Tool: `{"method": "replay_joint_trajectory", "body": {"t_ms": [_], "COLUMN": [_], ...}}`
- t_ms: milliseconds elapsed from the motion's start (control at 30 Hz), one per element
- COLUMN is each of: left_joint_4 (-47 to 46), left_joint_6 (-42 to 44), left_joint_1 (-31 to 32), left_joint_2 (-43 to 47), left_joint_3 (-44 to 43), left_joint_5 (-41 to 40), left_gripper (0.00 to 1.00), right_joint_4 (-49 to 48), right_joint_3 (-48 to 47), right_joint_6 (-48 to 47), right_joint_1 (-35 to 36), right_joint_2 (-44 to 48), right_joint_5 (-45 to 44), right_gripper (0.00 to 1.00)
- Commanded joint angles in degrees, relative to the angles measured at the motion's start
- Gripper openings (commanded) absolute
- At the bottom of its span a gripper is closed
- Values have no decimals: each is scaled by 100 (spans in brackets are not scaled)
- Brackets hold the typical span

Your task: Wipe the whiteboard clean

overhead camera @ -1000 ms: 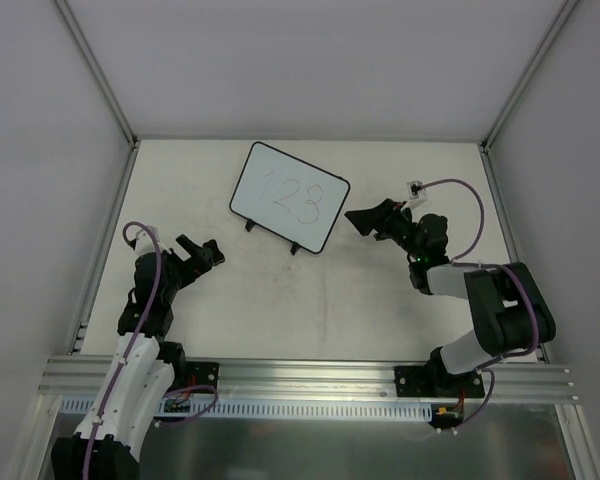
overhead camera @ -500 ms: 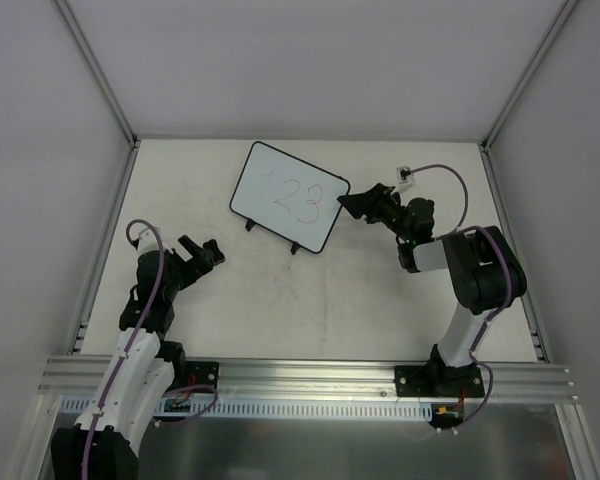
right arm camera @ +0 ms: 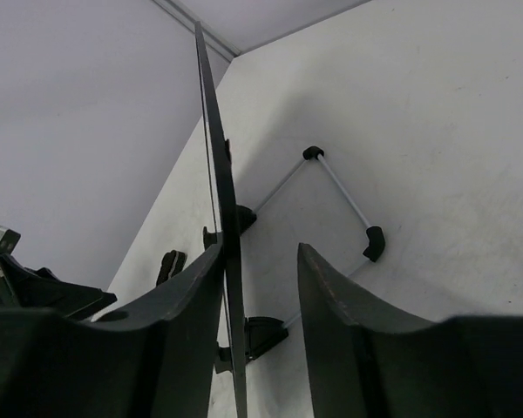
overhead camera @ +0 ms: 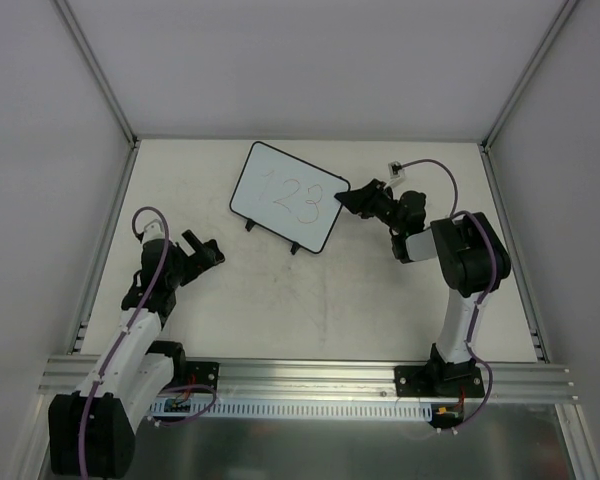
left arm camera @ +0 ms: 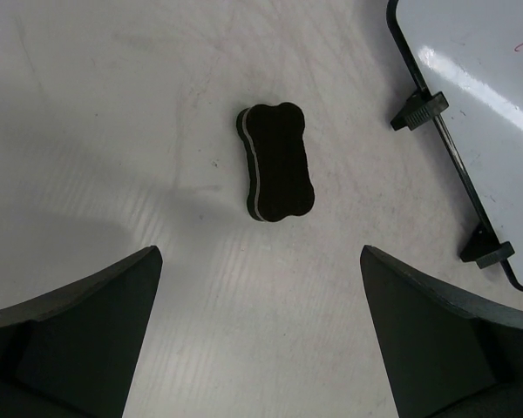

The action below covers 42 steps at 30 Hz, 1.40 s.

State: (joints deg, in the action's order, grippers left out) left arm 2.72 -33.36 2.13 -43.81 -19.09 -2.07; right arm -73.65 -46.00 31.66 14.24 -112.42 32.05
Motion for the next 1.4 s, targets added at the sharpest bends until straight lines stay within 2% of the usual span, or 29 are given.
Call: {"method": "replay_joint_trajectory", "body": {"t_ms": [0, 133, 200, 233, 267, 467, 633, 900, 1333, 1367], "left_joint_4": [70, 263, 299, 351, 352, 650, 1055, 1600, 1618, 1618], "left_joint_6": [120, 111, 102, 76, 67, 93, 181, 401, 120, 111], "left_joint_1": [-29, -29, -20, -11, 24, 349, 744, 815, 815, 815], "left_joint_2": [-346, -995, -1173, -1304, -1331, -1674, -2533, -3528, -4135, -4179], "left_joint_3": [-446, -753, -902, -938, -999, -1430, -2098, -2950, -3100, -3118], "left_joint_5": [-110, -119, -84, -92, -110, -434, -690, -734, -892, -892], "left_gripper": [99, 99, 99, 99, 99, 99, 99, 96, 89, 85], "right_joint_4": [-1195, -1249, -1257, -1266, -1266, -1284, -1310, -1293, -1293, -1293], "right_joint_3": [-234, -287, -287, -287, -287, -305, -322, -305, -278, -269], "right_joint_6": [68, 112, 112, 104, 95, 60, 68, 77, 60, 68], "right_joint_1": [-18, -18, -18, -18, -18, -26, -27, -53, -97, -88], "right_joint_2": [-157, -254, -263, -263, -263, -254, -236, -87, 10, 10], "right_joint_5": [213, 266, 284, 293, 293, 310, 337, 451, 583, 574], "right_gripper": [39, 14, 10, 2, 0, 0, 0, 0, 0, 0]}}
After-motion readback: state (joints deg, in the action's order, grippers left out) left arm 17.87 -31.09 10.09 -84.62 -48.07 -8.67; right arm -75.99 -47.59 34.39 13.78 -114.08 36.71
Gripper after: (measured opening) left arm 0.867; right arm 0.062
